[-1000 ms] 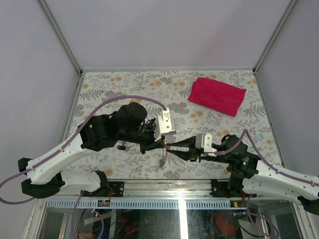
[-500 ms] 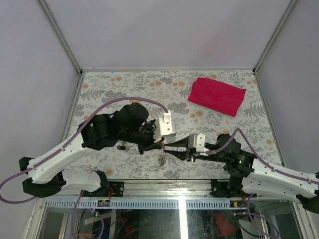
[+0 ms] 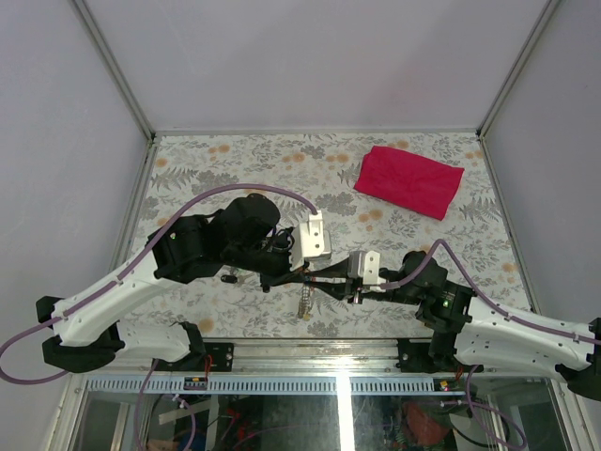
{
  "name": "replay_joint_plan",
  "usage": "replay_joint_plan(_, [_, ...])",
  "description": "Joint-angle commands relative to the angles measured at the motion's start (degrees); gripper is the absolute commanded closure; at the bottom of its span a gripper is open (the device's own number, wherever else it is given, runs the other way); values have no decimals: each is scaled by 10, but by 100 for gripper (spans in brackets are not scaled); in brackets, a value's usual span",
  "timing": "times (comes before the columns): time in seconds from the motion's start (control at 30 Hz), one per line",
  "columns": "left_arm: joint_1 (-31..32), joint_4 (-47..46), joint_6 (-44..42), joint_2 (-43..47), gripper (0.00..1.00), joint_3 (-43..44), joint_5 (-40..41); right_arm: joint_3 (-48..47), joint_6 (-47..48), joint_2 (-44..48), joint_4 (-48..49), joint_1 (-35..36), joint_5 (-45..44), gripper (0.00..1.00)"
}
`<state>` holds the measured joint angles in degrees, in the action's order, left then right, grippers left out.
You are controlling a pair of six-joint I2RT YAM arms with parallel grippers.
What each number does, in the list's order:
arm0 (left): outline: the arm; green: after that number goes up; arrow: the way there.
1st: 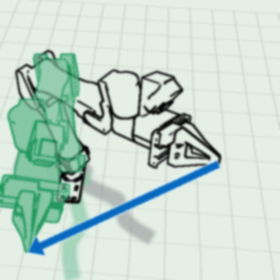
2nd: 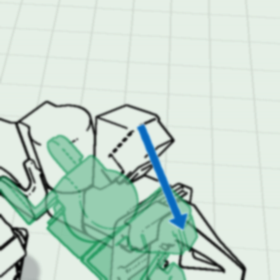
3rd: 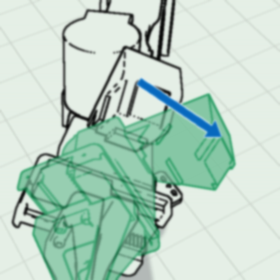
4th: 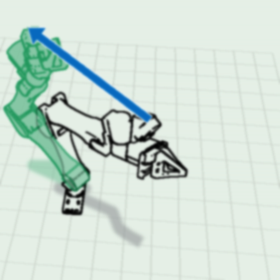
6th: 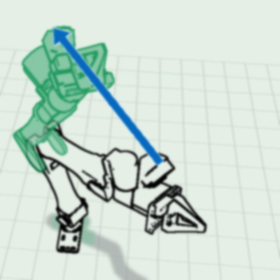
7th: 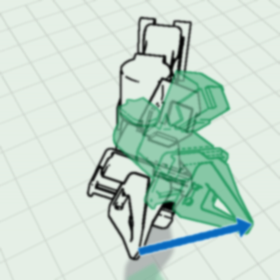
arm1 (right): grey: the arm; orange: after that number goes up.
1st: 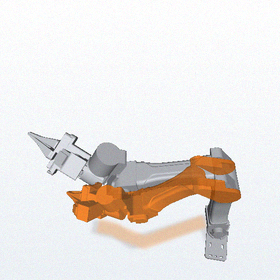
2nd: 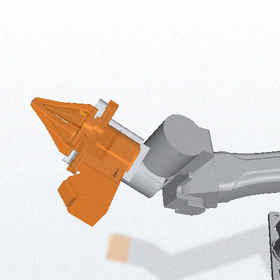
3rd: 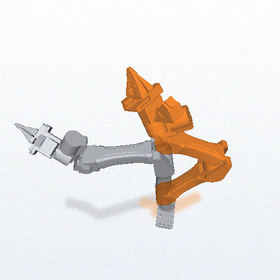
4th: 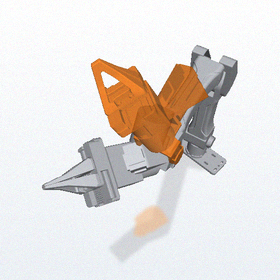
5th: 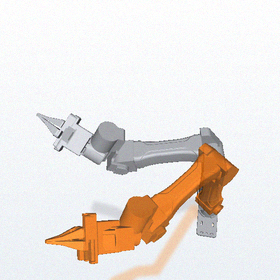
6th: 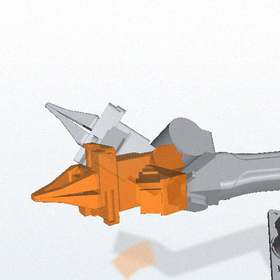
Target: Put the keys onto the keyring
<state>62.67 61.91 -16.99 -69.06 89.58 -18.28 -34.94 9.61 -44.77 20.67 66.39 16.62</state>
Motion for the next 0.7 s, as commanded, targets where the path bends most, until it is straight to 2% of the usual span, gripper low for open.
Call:
replay_joint_plan(0.0, [4,-5,-13,5,100,17,-17,-29,-6,-3,58,4,3,77])
replay_joint_plan(0.07, [4,-6,-14,6,100,16,-19,-30,-6,-5,59,3,3,83])
replay_joint_plan(0.17, [3,-7,-17,7,100,17,-20,-31,-6,-8,58,3,4,100])
replay_joint_plan(0.23, [4,-14,-16,13,98,15,-21,-30,-6,-6,55,4,6,100])
replay_joint_plan(0.37, [4,-83,7,63,78,-17,-26,-27,-19,2,75,3,14,100])
replay_joint_plan(0.43, [4,-140,27,98,72,-48,-33,-23,-29,7,97,3,22,100])
replay_joint_plan(0.5, [4,-196,52,133,68,-84,-40,-14,-47,11,127,3,28,100])
replay_joint_plan(0.67, [4,-324,114,201,67,-177,-44,18,-91,19,241,4,39,100])
